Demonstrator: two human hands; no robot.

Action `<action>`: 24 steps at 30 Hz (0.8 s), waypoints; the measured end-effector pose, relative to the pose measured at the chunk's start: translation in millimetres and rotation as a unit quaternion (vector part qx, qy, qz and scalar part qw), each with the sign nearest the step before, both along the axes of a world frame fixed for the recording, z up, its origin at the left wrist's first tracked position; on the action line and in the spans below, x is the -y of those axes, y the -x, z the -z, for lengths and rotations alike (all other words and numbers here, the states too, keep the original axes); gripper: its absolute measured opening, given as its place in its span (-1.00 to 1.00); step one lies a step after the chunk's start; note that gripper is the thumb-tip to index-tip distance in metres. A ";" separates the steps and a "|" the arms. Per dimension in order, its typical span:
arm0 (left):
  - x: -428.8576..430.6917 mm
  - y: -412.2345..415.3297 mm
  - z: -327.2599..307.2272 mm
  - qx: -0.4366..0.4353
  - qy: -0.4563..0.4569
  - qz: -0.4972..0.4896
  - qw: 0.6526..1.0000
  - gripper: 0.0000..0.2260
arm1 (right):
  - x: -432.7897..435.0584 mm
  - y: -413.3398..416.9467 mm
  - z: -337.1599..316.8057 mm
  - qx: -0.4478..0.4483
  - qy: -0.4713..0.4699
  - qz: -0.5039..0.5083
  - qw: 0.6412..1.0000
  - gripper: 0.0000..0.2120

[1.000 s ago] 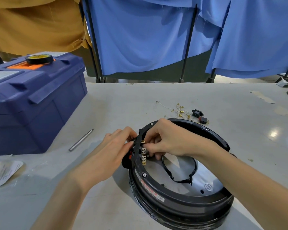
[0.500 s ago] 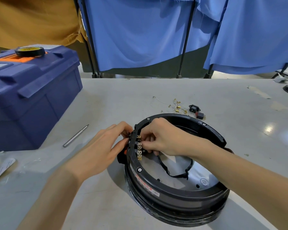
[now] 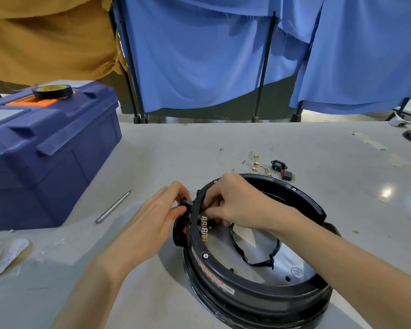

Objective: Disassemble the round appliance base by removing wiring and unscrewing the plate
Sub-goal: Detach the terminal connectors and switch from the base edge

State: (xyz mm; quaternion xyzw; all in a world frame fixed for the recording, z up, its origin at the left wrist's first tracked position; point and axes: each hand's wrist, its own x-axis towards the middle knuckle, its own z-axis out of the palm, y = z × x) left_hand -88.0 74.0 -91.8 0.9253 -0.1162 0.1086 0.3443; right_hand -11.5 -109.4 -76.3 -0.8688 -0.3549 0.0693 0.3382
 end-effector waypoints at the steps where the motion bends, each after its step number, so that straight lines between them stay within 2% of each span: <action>1: -2.6 -0.9 -1.6 0.016 0.023 -0.020 0.999 -0.84 | 1.8 -0.7 -2.5 0.000 -0.020 0.015 1.000 -0.93; 3: -6.3 -2.5 -5.5 0.066 0.067 -0.066 0.993 -0.82 | 3.5 -0.4 -8.6 0.012 -0.067 0.048 0.997 -0.88; 5: -1.0 -1.8 -9.9 0.107 0.072 -0.085 0.988 -0.80 | 1.8 2.5 -14.8 0.029 -0.106 0.050 0.993 -0.85; 9: 23.0 0.0 -8.0 0.153 0.089 -0.070 0.982 -0.71 | -6.5 14.3 -24.8 0.083 -0.096 -0.004 0.992 -0.88; 12: 22.0 -0.3 -9.0 0.172 0.160 -0.067 0.970 -0.80 | -3.6 16.1 -33.0 0.088 -0.108 -0.011 0.990 -0.92; 14: 13.4 -0.5 -10.0 0.156 0.193 -0.057 0.967 -0.79 | 5.8 5.2 -39.8 0.089 -0.136 0.049 0.986 -0.92; 18: 6.5 -2.5 -6.6 0.048 0.156 -0.035 0.986 -0.82 | 55.4 -45.1 -46.8 0.031 -0.199 0.251 0.947 -0.92; 21: 6.8 -4.8 -3.9 -0.015 0.160 -0.012 0.987 -0.85 | 99.6 -77.6 -29.7 -0.048 -0.156 0.355 0.921 -0.82; 24: 4.8 -5.3 -4.2 -0.052 0.188 0.012 0.981 -0.86 | 123.7 -92.2 -1.8 -0.110 -0.076 0.405 0.904 -0.86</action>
